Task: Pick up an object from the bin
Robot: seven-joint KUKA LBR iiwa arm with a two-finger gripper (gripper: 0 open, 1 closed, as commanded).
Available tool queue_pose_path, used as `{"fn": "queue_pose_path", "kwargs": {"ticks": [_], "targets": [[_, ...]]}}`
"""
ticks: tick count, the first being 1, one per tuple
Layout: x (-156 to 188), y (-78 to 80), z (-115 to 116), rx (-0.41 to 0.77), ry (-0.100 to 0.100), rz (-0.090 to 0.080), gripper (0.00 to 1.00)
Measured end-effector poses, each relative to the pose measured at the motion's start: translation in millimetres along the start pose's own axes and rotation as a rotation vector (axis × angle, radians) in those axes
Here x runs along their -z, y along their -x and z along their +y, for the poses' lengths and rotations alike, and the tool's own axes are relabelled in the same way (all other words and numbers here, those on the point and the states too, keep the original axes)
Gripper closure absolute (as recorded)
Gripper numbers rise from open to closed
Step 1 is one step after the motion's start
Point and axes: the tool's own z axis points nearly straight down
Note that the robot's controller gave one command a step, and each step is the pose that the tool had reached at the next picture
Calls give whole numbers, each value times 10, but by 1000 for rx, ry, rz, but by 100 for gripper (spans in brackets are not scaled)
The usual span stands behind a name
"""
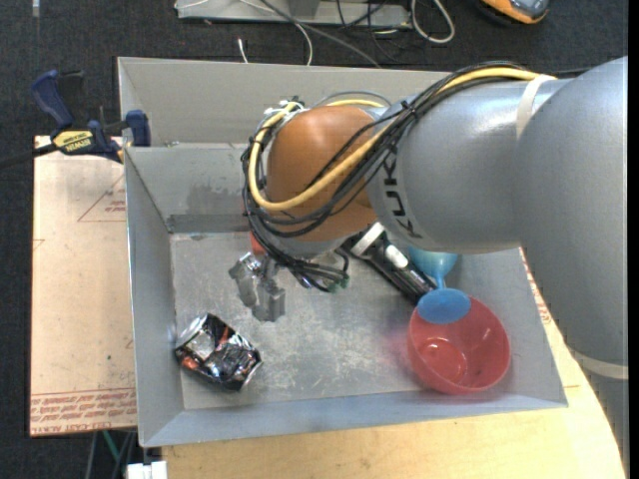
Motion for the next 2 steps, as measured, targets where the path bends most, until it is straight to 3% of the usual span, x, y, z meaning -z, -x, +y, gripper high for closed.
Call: {"fn": "queue_pose_path", "kwargs": {"ticks": [1, 2], "targets": [[-754, 213, 720, 134, 11, 21, 100], [-720, 132, 651, 113, 7, 12, 100]]}}
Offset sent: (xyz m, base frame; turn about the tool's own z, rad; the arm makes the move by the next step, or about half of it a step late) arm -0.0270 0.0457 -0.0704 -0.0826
